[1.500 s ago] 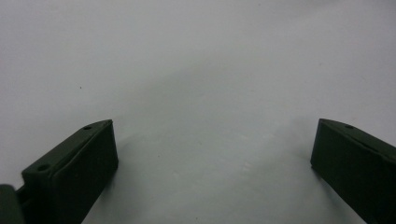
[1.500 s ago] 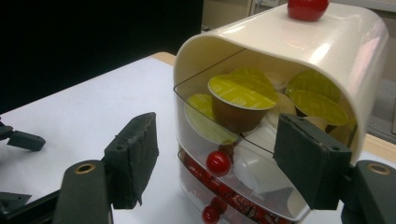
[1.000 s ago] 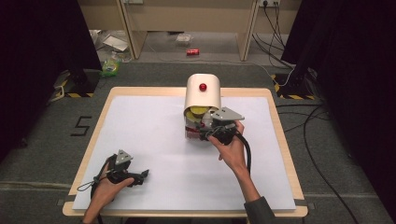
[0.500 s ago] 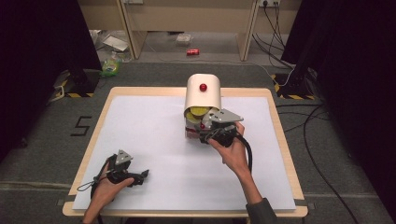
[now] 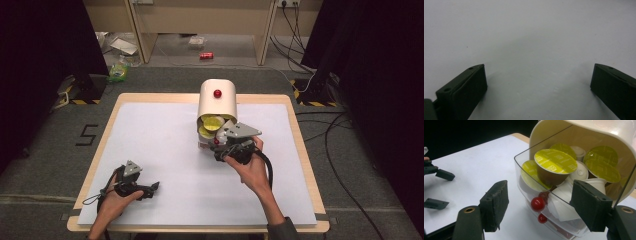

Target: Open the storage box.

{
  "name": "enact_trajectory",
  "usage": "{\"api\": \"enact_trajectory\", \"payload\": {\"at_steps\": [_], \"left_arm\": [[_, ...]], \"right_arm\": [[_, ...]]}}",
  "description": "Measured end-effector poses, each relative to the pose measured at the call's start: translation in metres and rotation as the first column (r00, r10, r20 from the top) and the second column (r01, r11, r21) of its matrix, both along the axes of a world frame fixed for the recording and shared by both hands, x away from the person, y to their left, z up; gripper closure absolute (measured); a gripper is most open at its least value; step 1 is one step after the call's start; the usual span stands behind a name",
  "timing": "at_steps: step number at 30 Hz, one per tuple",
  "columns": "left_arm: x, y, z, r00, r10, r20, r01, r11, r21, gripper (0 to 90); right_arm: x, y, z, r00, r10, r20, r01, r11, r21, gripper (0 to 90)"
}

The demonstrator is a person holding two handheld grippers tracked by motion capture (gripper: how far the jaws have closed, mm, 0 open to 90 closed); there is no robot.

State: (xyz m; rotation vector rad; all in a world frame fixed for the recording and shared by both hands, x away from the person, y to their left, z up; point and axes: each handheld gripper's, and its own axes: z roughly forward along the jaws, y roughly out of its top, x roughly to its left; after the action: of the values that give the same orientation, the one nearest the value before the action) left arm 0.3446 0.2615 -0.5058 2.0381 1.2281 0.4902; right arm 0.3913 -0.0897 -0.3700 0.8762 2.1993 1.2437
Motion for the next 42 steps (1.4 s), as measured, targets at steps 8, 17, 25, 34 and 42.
{"api": "enact_trajectory", "payload": {"at_steps": [8,17,25,34,42], "left_arm": [[0.0,0.0,0.0,1.0,0.0,0.0,0.0,1.0,0.0,0.0],[0.0,0.0,0.0,1.0,0.0,0.0,0.0,1.0,-0.001,0.0],[0.0,0.0,0.0,1.0,0.0,0.0,0.0,1.0,-0.001,0.0],[0.0,0.0,0.0,1.0,0.0,0.0,0.0,1.0,0.0,0.0],[0.0,0.0,0.0,1.0,0.0,0.001,0.0,1.0,-0.001,0.0]], "right_arm": [[-0.01,-0.002,-0.001,0.9997,0.023,-0.003,-0.023,1.0,-0.015,31.6],[-0.017,-0.004,-0.002,0.9992,0.041,-0.004,-0.041,0.999,-0.021,32.6],[-0.025,-0.004,-0.004,0.9987,0.05,-0.008,-0.05,0.998,-0.035,32.6],[-0.032,-0.004,-0.006,0.9981,0.061,-0.013,-0.061,0.997,-0.044,32.6],[-0.036,-0.004,-0.007,0.9976,0.068,-0.016,-0.068,0.996,-0.056,32.6]]}}
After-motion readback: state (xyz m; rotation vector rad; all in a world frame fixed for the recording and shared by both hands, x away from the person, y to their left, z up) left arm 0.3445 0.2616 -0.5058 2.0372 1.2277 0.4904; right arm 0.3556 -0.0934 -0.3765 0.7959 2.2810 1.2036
